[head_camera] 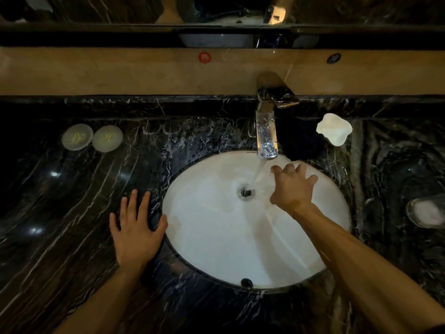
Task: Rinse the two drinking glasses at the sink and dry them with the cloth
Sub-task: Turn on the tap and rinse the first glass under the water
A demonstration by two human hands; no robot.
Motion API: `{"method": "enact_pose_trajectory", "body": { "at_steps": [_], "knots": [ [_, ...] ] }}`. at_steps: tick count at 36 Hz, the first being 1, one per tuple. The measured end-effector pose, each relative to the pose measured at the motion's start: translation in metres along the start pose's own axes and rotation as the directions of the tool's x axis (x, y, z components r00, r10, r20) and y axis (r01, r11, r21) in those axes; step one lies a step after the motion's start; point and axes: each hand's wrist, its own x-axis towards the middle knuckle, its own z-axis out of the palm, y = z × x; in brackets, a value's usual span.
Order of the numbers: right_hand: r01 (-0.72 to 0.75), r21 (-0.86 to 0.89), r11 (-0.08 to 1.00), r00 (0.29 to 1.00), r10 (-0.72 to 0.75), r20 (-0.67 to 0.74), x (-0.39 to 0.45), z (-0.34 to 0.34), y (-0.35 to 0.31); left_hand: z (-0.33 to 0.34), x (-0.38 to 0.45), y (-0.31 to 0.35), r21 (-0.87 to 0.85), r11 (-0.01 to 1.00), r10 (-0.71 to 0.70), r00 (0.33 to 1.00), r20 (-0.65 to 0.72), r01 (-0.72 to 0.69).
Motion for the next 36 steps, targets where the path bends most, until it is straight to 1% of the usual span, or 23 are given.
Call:
{"method": "enact_pose_trajectory", "body": {
  "at_steps": [4, 8, 10, 13, 15, 16, 18, 21, 23, 27, 32, 36],
  "knots": [
    [0.017, -0.126, 0.992, 0.998, -0.023, -0.051, -0.001, -0.005, -0.001, 0.000, 0.000, 0.001, -0.004, 1.000, 0.001, 1.000, 0.001, -0.001],
    [0.019, -0.199, 0.980, 0.996, -0.036, -0.083, -0.002, -0.010, -0.001, 0.000, 0.000, 0.001, -0.006, 1.000, 0.007, 1.000, -0.007, -0.007],
    [0.030, -0.218, 0.976, 0.994, -0.053, -0.100, -0.003, -0.012, 0.000, 0.000, 0.000, 0.000, -0.005, 1.000, 0.007, 1.000, -0.011, -0.008],
    [0.036, -0.186, 0.982, 0.993, -0.056, -0.102, -0.003, -0.014, 0.000, 0.000, -0.001, 0.001, 0.003, 1.000, 0.006, 1.000, -0.010, -0.006],
    [0.031, -0.110, 0.993, 0.994, -0.042, -0.104, -0.001, -0.013, 0.000, 0.000, -0.002, 0.001, 0.000, 1.000, 0.008, 1.000, -0.016, -0.008],
    [0.028, -0.037, 0.999, 0.994, -0.032, -0.104, 0.000, -0.013, 0.002, -0.001, -0.002, 0.001, -0.003, 1.000, 0.008, 1.000, -0.019, -0.008],
    [0.014, 0.173, 0.985, 0.997, -0.001, -0.075, 0.003, -0.011, 0.006, -0.001, -0.001, 0.001, -0.004, 1.000, 0.008, 1.000, -0.021, -0.008],
    [-0.004, 0.481, 0.877, 0.999, 0.021, -0.031, 0.007, -0.010, 0.010, 0.000, 0.000, 0.001, 0.006, 1.000, 0.008, 1.000, -0.017, -0.008],
    [0.016, 0.596, 0.803, 0.999, 0.016, -0.049, 0.005, -0.010, 0.008, 0.000, 0.000, 0.001, 0.011, 1.000, 0.011, 1.000, -0.019, -0.011],
    [0.023, 0.720, 0.694, 0.999, 0.002, -0.034, 0.000, -0.012, 0.001, 0.000, 0.000, 0.000, 0.012, 1.000, 0.006, 1.000, -0.014, -0.006],
    [0.024, 0.791, 0.612, 1.000, 0.000, -0.030, -0.001, -0.012, -0.006, 0.001, 0.000, -0.001, 0.015, 1.000, 0.010, 1.000, -0.016, -0.010],
    [0.002, 0.825, 0.565, 1.000, 0.023, -0.018, 0.000, -0.009, -0.006, 0.000, 0.000, 0.000, 0.019, 1.000, 0.007, 1.000, -0.016, -0.007]
  ]
}}
